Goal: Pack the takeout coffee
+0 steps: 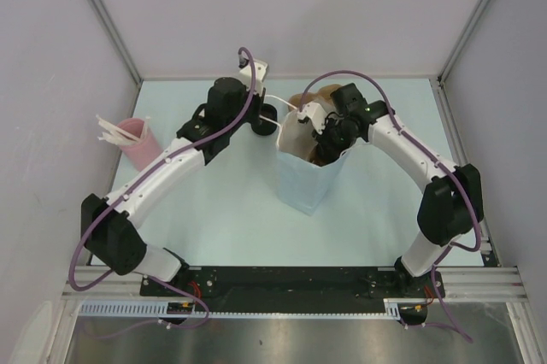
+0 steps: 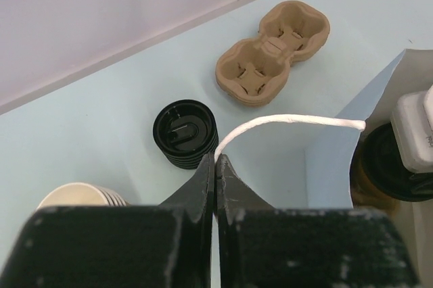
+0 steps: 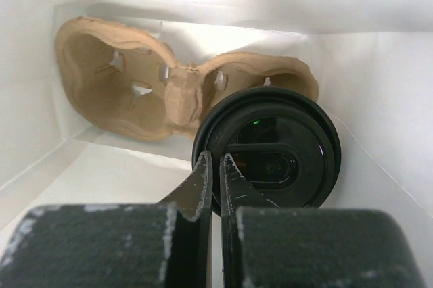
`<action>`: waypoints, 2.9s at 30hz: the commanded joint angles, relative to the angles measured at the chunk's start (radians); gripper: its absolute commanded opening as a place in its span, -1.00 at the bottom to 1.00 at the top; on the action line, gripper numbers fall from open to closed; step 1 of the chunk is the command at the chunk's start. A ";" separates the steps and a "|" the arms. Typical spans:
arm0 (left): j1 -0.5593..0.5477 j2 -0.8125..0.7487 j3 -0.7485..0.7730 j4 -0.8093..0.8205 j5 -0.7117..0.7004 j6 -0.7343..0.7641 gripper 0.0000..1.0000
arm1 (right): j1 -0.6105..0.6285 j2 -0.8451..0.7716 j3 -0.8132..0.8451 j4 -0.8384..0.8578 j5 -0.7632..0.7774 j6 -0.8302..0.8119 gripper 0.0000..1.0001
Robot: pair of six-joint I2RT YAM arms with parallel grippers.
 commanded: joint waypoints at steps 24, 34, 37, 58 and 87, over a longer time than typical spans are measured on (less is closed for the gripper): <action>-0.004 -0.081 -0.031 0.074 0.148 -0.017 -0.90 | -0.023 0.082 -0.005 -0.050 0.039 0.000 -1.00; -0.004 -0.085 -0.031 0.078 0.183 -0.015 -0.64 | -0.008 0.113 -0.005 -0.079 0.035 -0.005 -1.00; -0.004 -0.083 -0.031 0.077 0.185 -0.015 -0.56 | -0.002 0.105 0.002 -0.079 0.038 -0.005 -1.00; -0.004 -0.078 -0.026 0.073 0.188 -0.013 -0.34 | 0.001 0.005 0.212 -0.191 -0.020 0.006 0.44; -0.015 0.020 0.158 -0.048 0.218 0.086 -0.63 | -0.194 -0.285 0.250 0.027 -0.123 0.110 0.99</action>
